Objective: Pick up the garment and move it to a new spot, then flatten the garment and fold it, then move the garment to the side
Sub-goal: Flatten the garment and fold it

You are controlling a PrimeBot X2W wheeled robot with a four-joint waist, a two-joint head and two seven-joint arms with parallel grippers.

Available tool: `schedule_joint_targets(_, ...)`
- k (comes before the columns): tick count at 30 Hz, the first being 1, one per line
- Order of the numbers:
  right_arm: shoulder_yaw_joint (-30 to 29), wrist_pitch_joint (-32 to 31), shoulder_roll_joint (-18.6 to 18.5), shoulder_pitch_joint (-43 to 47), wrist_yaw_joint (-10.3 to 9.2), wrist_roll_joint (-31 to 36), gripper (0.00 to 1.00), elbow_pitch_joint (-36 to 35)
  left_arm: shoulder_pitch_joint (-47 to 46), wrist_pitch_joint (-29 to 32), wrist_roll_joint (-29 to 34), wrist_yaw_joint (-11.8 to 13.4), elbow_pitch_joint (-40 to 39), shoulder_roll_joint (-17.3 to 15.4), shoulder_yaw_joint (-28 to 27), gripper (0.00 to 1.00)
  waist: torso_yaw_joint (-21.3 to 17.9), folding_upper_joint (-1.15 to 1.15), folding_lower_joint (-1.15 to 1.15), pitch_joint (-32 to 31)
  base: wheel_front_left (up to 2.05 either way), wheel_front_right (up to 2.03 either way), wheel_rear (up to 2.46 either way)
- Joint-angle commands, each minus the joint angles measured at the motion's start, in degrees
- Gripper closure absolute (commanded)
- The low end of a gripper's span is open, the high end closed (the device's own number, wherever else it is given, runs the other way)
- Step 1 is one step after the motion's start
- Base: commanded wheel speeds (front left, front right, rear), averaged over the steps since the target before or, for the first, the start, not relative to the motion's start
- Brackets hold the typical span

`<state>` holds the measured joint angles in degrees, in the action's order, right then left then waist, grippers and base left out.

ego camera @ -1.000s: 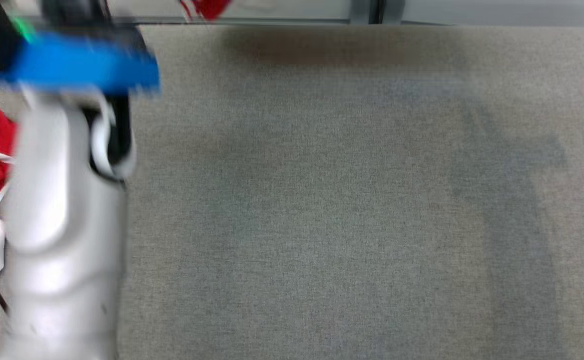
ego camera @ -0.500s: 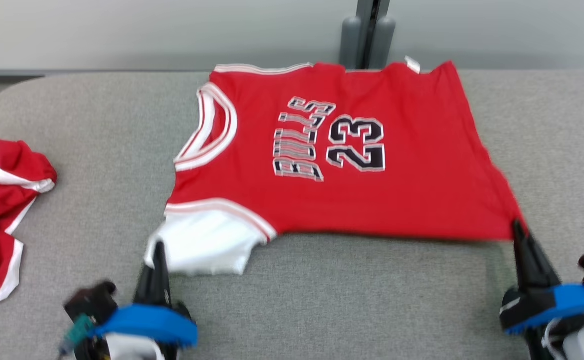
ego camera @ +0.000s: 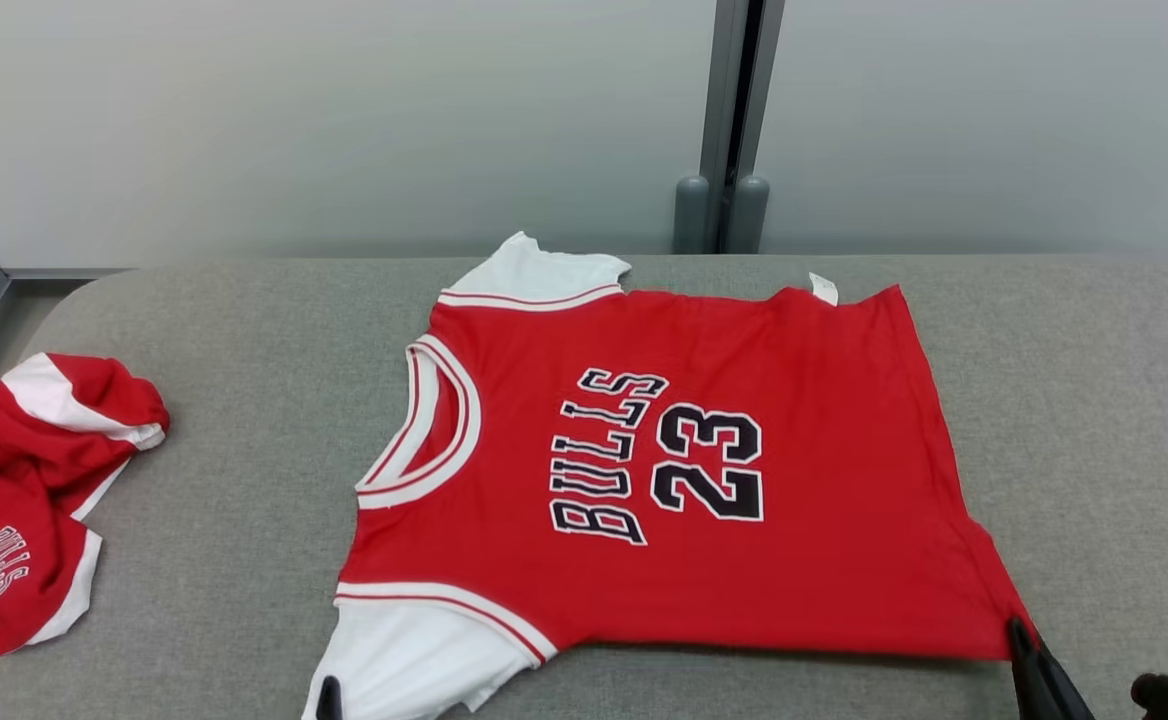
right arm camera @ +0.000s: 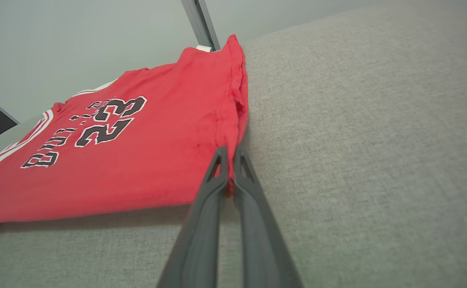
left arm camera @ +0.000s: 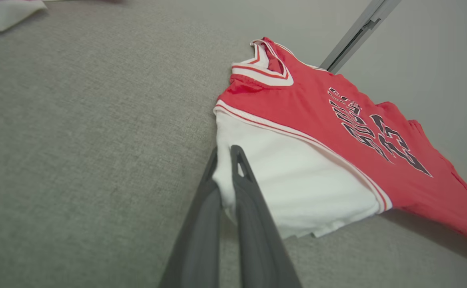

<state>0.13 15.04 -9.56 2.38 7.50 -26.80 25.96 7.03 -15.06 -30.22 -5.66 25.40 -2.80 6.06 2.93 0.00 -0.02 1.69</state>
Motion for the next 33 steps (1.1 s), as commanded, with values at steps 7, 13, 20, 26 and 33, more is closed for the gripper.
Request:
schedule_joint_targets(7,-1.13,0.18,0.75,3.64,-0.02,0.2,1.0,-1.55,4.67,-0.16,3.05,-0.38,-4.08,-0.17,1.99,1.0,-0.08,0.0,0.02,-1.75,0.0,0.0,0.0)
schedule_joint_targets(13,-0.58,0.17,1.28,1.5,-0.02,-0.69,1.0,-3.63,0.88,-0.16,3.96,-0.23,-9.77,-0.13,2.71,1.0,0.36,0.0,0.02,-0.37,0.0,0.0,0.0)
schedule_joint_targets(20,0.51,0.17,0.69,-6.66,-0.01,-3.38,1.0,-3.16,-9.71,-0.15,2.94,2.05,-10.22,-0.12,3.25,1.0,-0.3,0.0,0.02,4.8,0.0,0.0,0.0)
schedule_joint_targets(26,2.4,0.17,-0.09,-15.01,-0.01,-6.1,1.0,0.03,-18.38,-0.15,2.52,3.43,-6.77,-0.11,3.35,1.0,-1.35,0.0,0.02,9.47,0.0,0.0,0.0)
schedule_joint_targets(33,3.76,0.17,-0.56,-21.74,-0.01,-6.78,1.0,3.62,-25.54,-0.15,2.65,5.91,-1.63,-0.15,2.54,1.0,-1.9,0.0,0.02,13.46,0.0,0.0,0.0)
